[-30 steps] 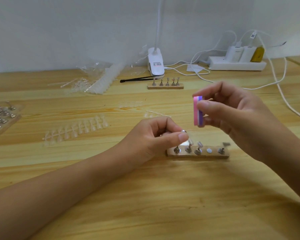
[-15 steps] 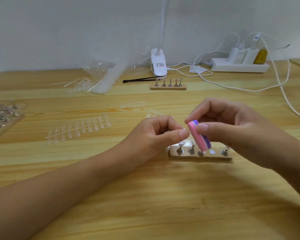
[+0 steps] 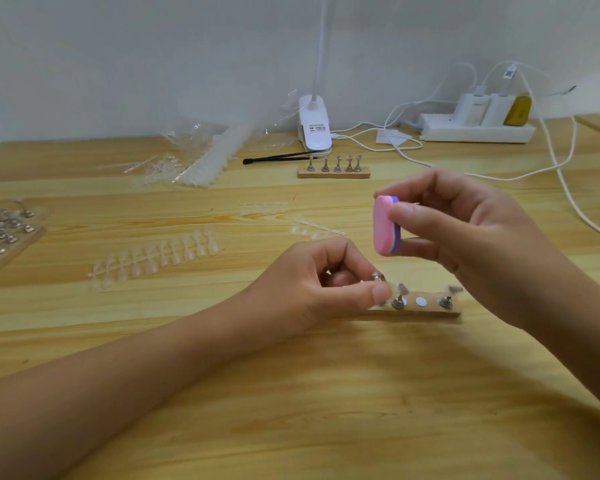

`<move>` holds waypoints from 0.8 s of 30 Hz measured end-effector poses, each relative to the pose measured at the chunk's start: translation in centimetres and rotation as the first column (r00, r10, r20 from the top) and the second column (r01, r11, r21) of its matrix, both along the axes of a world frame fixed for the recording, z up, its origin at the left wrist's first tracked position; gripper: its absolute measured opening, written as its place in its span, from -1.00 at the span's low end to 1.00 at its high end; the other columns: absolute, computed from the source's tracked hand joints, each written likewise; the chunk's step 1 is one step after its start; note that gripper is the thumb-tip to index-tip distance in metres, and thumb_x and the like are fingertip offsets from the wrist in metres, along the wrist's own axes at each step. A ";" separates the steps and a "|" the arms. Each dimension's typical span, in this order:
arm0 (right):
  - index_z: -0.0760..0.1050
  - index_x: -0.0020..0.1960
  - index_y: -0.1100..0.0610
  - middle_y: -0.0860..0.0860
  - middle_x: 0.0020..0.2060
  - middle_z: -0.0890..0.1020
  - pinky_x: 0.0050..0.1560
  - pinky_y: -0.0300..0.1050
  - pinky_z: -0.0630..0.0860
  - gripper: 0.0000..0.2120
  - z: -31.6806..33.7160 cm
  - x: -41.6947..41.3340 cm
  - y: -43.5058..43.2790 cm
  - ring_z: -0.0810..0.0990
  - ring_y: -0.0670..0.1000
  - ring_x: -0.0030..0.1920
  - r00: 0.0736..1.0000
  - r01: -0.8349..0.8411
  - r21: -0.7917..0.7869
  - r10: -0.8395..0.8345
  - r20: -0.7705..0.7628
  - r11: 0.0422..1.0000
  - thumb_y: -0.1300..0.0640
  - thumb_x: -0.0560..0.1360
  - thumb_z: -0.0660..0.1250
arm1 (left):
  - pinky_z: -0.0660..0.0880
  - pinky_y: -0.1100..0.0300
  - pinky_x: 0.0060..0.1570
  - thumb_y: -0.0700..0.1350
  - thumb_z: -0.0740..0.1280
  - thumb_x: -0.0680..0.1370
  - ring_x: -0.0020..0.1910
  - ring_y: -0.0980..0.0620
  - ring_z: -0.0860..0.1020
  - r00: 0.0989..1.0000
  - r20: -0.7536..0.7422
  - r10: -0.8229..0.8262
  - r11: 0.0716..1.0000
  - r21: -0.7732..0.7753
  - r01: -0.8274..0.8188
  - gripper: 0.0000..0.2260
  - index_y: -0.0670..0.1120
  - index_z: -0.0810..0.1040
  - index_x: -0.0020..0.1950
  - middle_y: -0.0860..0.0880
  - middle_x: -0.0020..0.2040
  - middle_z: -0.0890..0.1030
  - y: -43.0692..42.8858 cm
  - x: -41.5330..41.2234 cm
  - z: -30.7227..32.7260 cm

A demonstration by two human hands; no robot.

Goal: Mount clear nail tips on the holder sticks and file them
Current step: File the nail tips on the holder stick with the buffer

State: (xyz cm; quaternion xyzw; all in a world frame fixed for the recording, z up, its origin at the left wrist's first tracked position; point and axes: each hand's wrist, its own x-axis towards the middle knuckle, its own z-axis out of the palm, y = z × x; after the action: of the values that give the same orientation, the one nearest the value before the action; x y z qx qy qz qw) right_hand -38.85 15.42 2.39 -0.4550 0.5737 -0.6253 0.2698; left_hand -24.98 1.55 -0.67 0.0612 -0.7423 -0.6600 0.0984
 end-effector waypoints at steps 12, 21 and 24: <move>0.65 0.01 0.04 -0.03 -0.19 0.69 -0.08 -0.25 0.59 -0.77 0.0 0.7 0.1 0.67 -0.08 -0.16 0.998 0.019 0.007 -0.018 -0.054 1.000 -0.01 0.40 0.44 | 0.47 0.30 -0.20 -0.02 0.51 0.36 -0.25 -0.02 0.43 1.000 -0.003 0.015 1.000 0.020 -0.015 -0.91 0.09 0.62 -0.29 -0.16 -0.22 0.42 -0.3 -0.1 0.2; 0.64 0.00 0.07 -0.02 -0.23 0.69 -0.14 -0.27 0.59 -0.80 -0.1 0.7 0.2 0.67 -0.07 -0.22 0.996 -0.022 0.057 0.027 -0.087 0.998 0.01 0.42 0.47 | 0.48 0.21 -0.14 -0.09 0.43 0.40 -0.28 0.00 0.45 0.998 -0.018 0.058 0.998 0.023 -0.058 -0.93 0.01 0.59 -0.27 -0.02 -0.36 0.46 -0.5 -0.2 0.0; 0.61 0.01 0.09 -0.06 -0.23 0.66 -0.14 -0.24 0.60 -0.75 0.0 0.5 0.0 0.66 -0.07 -0.21 0.998 0.062 -0.004 -0.062 -0.029 0.998 0.02 0.38 0.43 | 0.50 0.21 -0.14 -0.10 0.46 0.41 -0.27 -0.02 0.44 1.000 -0.007 -0.002 1.000 0.016 0.002 -0.91 0.06 0.62 -0.28 0.00 -0.38 0.44 -0.2 -0.1 0.0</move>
State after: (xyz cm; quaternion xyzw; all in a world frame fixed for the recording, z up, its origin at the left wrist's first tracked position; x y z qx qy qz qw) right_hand -38.38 15.38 2.38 -0.4465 0.5905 -0.6275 0.2412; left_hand -25.04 1.34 -0.68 0.0589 -0.7368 -0.6661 0.0998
